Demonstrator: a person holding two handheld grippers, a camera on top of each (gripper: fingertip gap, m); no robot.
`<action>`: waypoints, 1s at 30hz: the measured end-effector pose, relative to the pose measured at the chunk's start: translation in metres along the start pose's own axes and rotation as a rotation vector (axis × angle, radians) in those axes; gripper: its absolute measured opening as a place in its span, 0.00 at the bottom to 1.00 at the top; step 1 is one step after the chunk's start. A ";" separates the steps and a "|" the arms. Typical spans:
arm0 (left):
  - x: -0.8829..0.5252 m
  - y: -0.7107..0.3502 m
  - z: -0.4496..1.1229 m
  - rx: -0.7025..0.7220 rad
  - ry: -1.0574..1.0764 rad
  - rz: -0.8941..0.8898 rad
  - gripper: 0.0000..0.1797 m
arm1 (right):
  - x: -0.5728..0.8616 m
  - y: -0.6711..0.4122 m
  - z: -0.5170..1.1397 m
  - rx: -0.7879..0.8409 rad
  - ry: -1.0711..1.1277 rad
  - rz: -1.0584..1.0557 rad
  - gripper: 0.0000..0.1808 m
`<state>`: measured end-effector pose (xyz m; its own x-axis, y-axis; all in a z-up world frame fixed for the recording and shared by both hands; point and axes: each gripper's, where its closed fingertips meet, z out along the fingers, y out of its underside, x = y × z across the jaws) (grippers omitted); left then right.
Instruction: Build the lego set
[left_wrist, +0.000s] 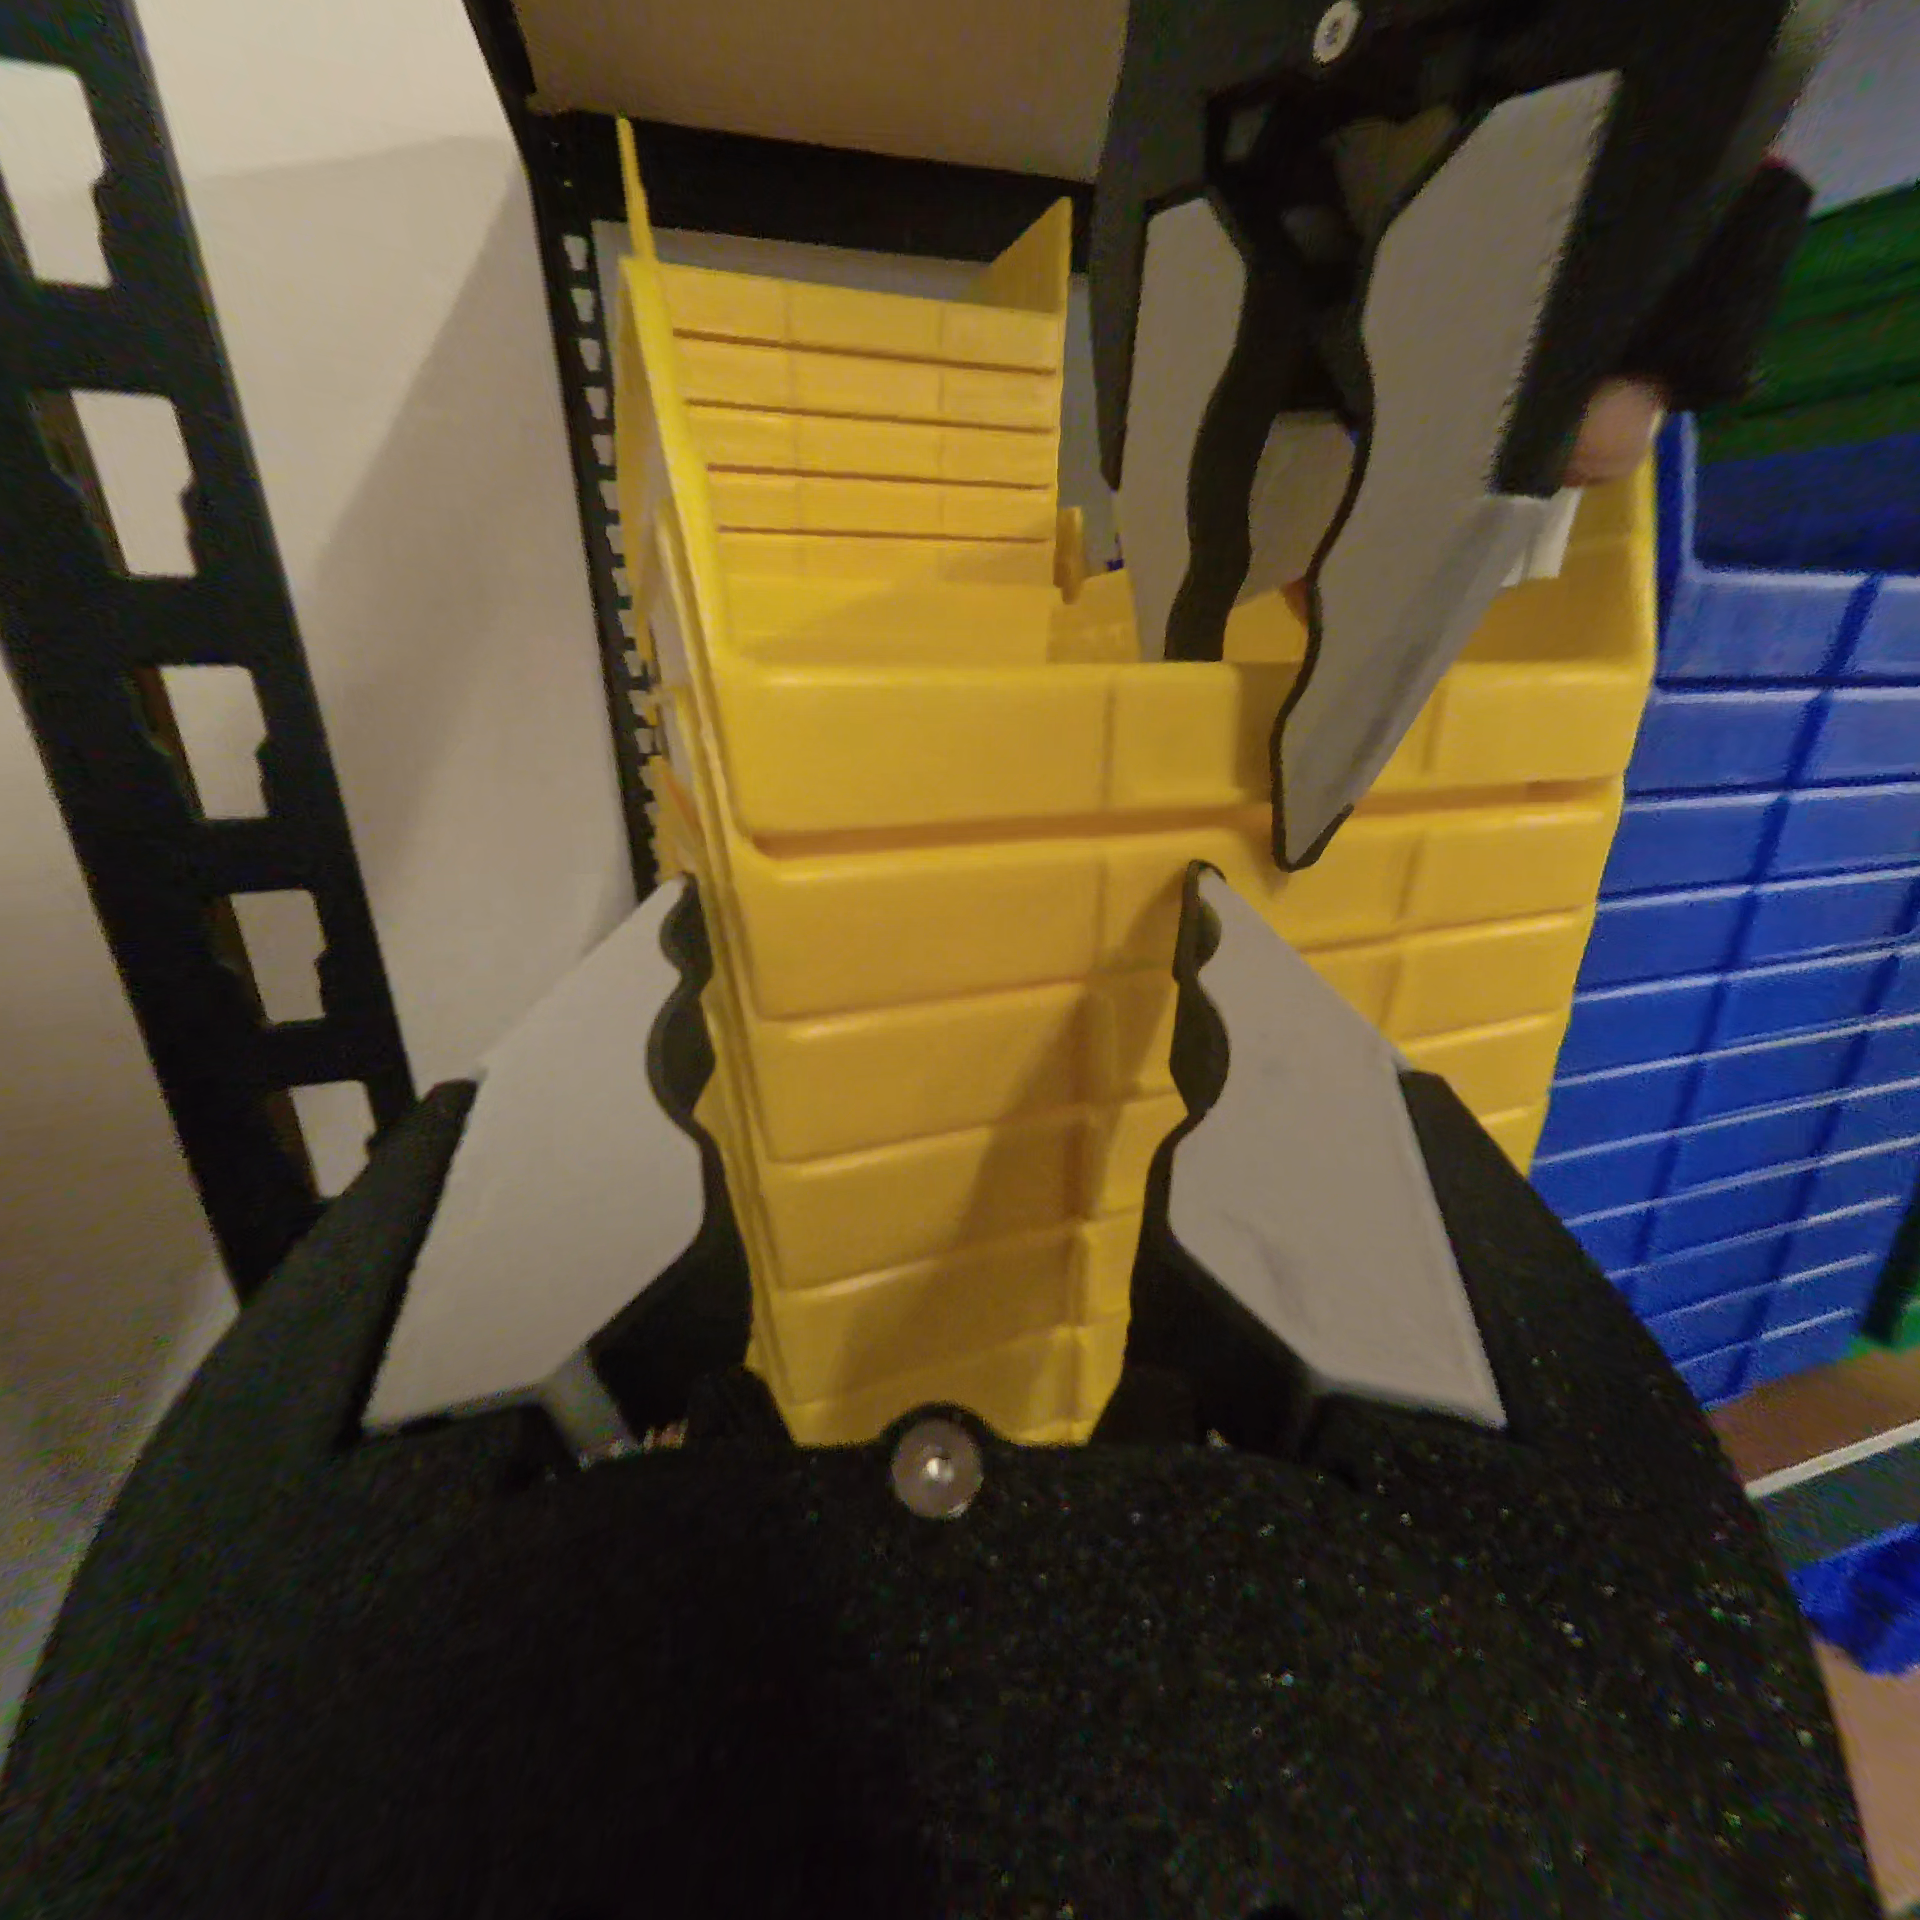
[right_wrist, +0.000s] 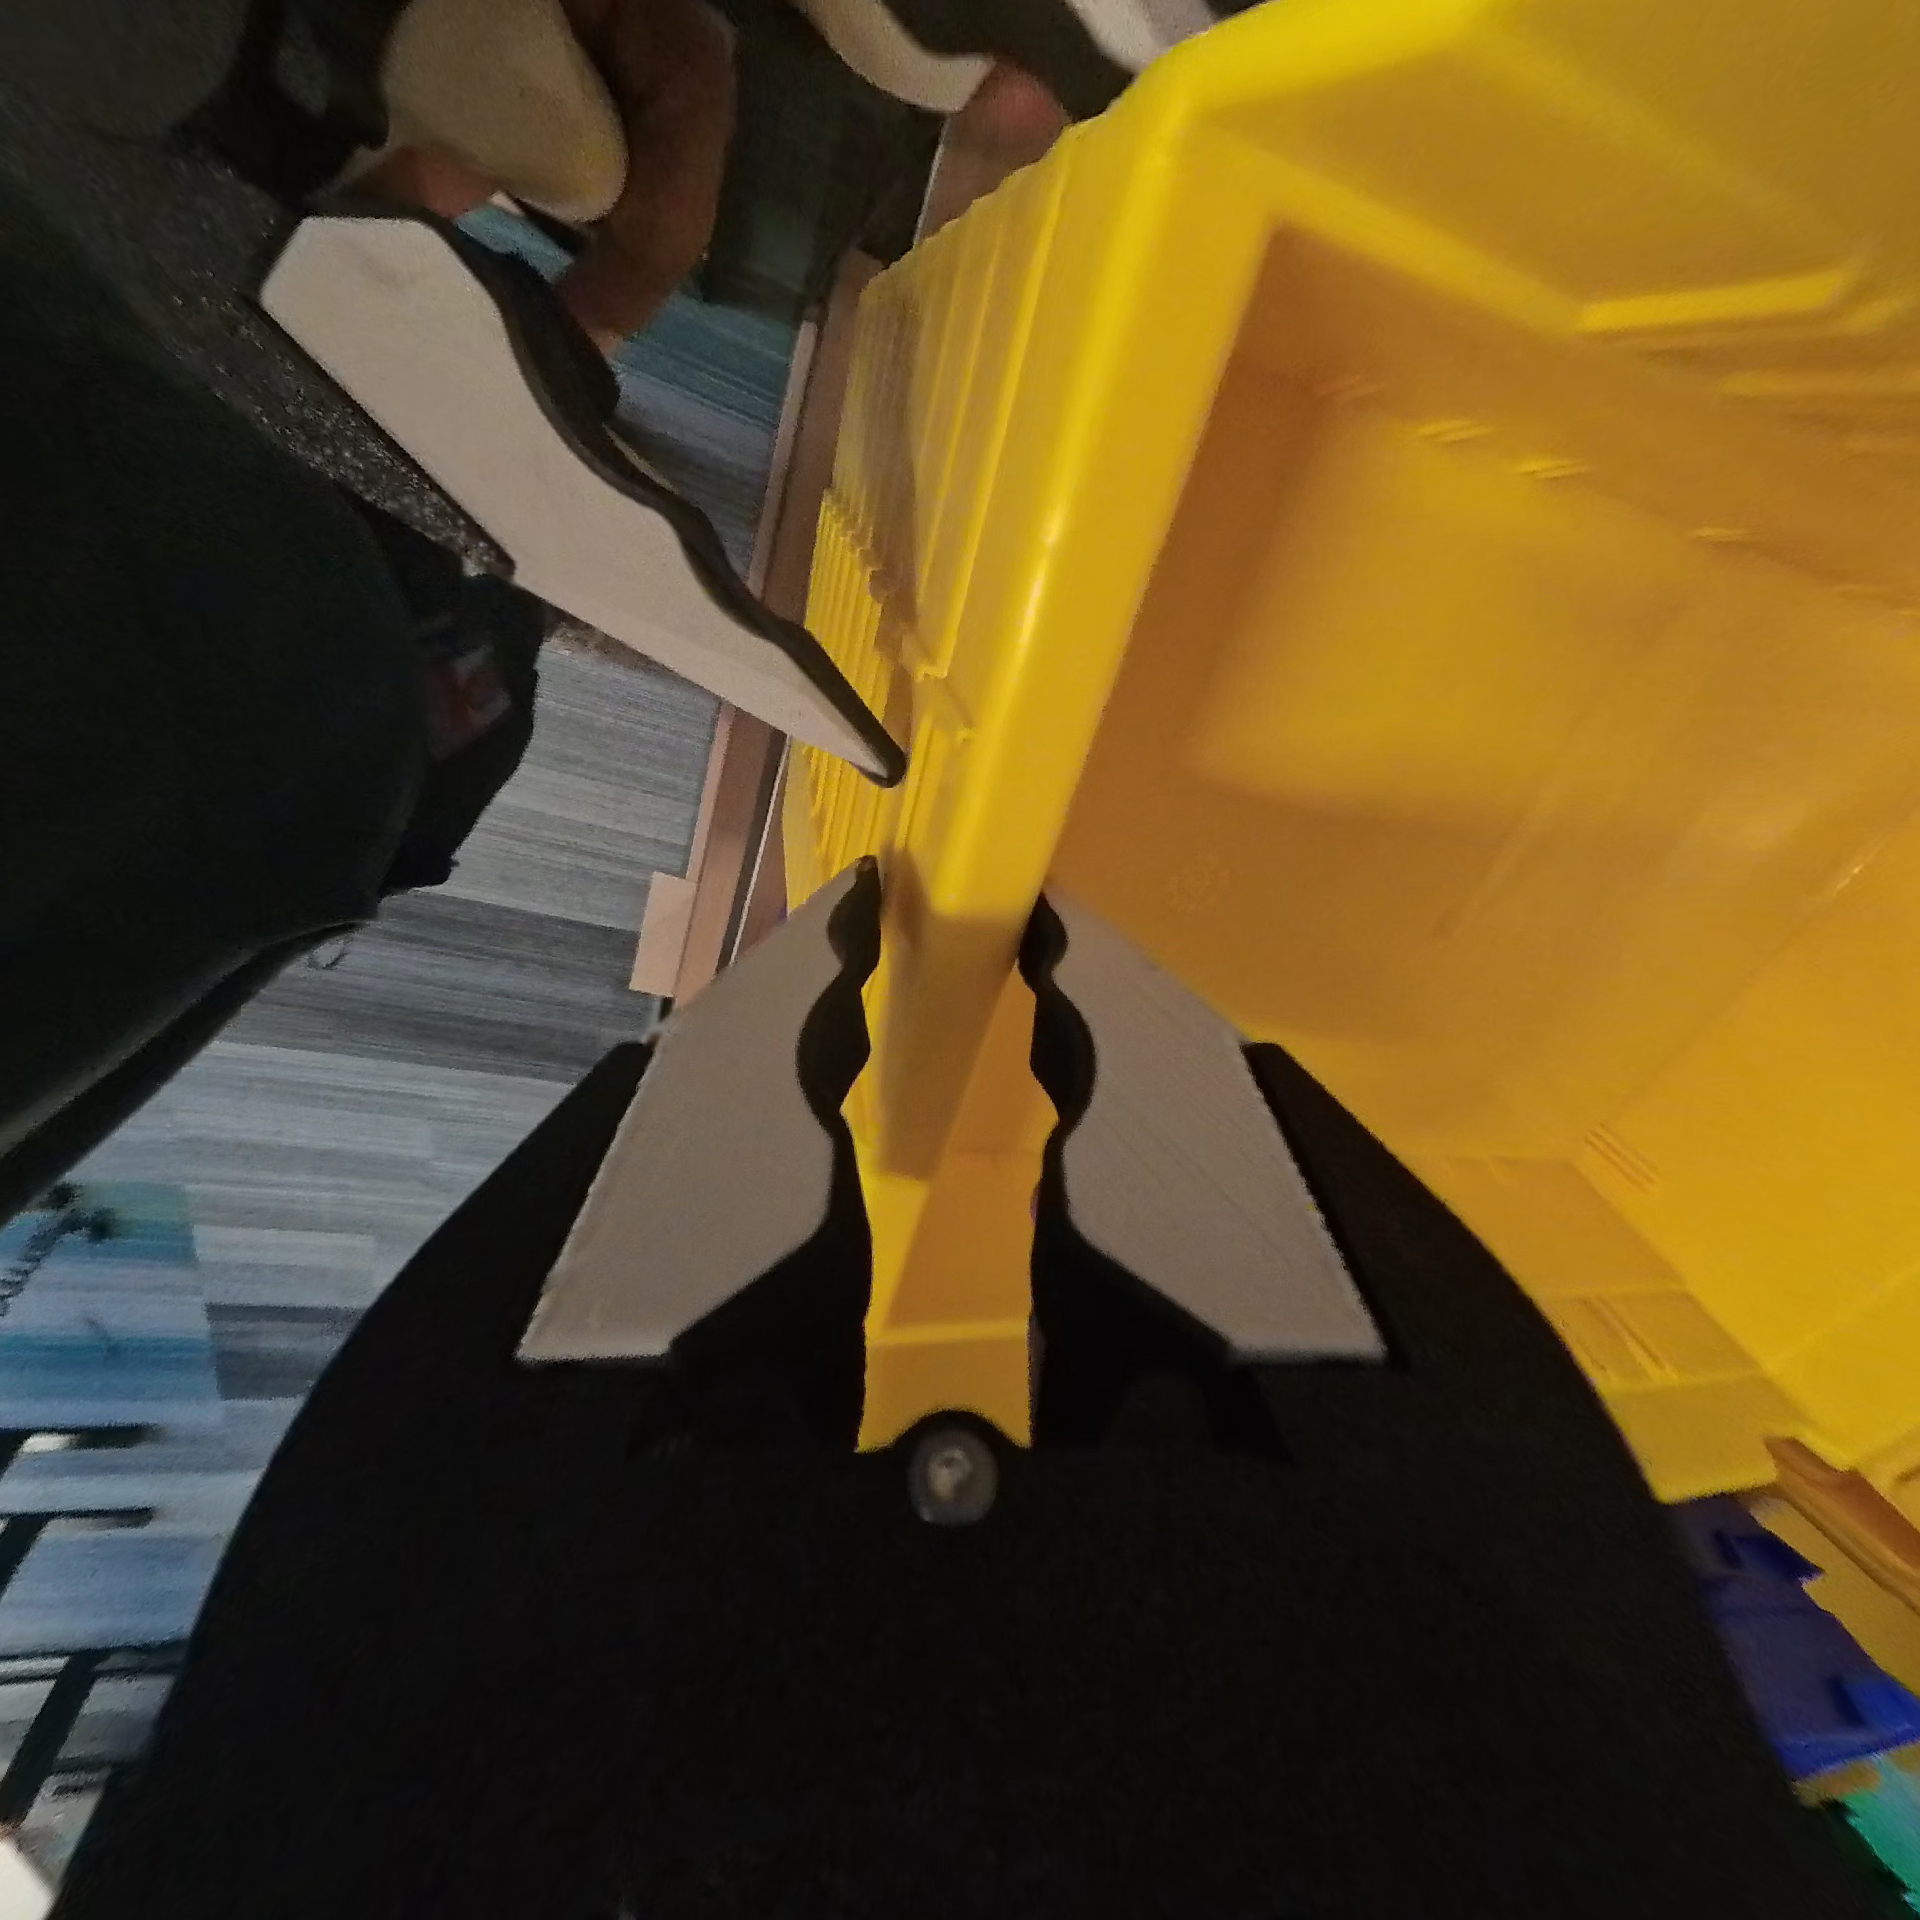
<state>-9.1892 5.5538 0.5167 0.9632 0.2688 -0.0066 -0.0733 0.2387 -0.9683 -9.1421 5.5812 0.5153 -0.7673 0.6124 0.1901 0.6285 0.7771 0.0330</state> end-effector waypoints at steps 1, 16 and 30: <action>0.001 0.000 0.001 0.010 0.007 -0.001 0.49 | 0.000 0.001 -0.001 -0.006 -0.019 -0.001 0.13; -0.006 -0.010 0.012 0.124 -0.009 -0.029 0.42 | 0.019 0.010 -0.028 -0.045 -0.115 0.026 0.12; -0.012 0.013 0.019 0.051 -0.021 -0.062 0.42 | 0.011 -0.007 -0.111 -0.058 0.051 -0.111 0.00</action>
<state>-9.2068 5.5717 0.5088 0.9606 0.2716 0.0587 -0.0273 0.3027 -0.9527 -9.1409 5.5669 0.6258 -0.8263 0.5135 0.2313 0.5471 0.8294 0.1129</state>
